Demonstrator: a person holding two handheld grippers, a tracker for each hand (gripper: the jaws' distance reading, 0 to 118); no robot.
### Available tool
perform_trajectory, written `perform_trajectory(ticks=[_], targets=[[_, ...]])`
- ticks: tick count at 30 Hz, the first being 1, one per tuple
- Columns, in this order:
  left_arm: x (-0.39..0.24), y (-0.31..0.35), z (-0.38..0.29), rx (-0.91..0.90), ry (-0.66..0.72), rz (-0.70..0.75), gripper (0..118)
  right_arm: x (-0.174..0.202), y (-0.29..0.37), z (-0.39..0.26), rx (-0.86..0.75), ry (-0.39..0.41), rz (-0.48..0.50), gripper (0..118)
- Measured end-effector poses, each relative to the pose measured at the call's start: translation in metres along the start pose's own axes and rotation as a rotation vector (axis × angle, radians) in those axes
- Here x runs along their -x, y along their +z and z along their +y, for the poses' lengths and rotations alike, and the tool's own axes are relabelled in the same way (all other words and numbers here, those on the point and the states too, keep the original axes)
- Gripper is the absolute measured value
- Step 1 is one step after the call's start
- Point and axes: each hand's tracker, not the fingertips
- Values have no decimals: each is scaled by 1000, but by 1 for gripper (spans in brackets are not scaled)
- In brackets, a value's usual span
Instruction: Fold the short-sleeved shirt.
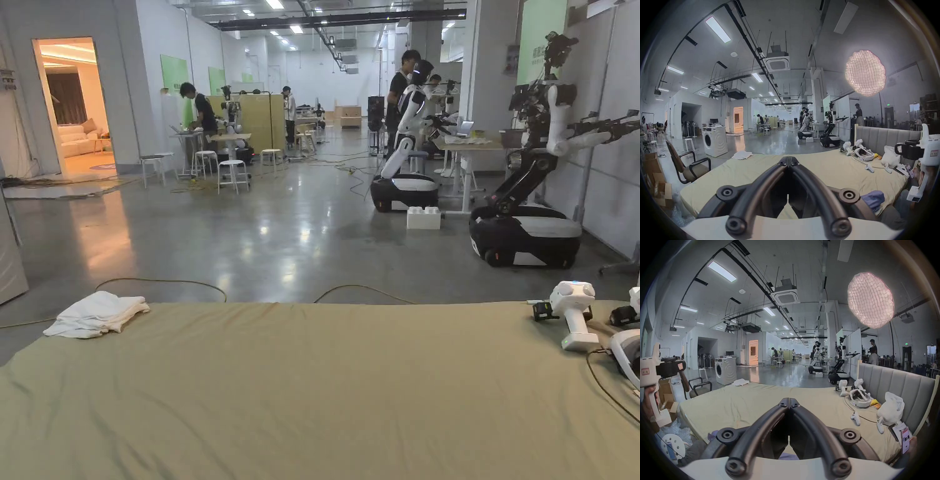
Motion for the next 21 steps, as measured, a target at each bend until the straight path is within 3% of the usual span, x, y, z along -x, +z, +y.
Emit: perform_trajectory(ticks=[4, 8, 9, 11, 13, 15, 17, 18, 20, 21], targets=[[9, -6, -6, 42, 65, -25, 0, -4, -3, -6, 15, -7, -6, 0], [22, -9, -14, 93, 104, 7, 0, -12, -13, -16, 77, -45, -132, 0], [23, -8, -15, 93, 109, 10, 0, -14, -15, -19, 83, -30, -138, 0], [27, -7, -19, 100, 113, 25, 0, 4, -24, -16, 122, 82, -249, 0], [28, -7, -21, 105, 112, 33, 0, 8, -22, -21, 110, 110, -239, 0], [29, -10, -26, 116, 111, 41, 0, 5, -19, -18, 89, 15, -157, 0], [33, -14, -35, 138, 109, 45, 0, -8, -18, -13, 112, -141, -37, 0], [36, -18, -41, 159, 111, 47, 0, -12, -18, -12, 88, -203, -23, 0], [48, -27, -61, 217, 152, 18, 1, -15, -19, -13, 95, -193, -77, 0], [58, -32, -73, 246, 187, -13, 11, -17, -19, -13, 100, -185, -77, 0]])
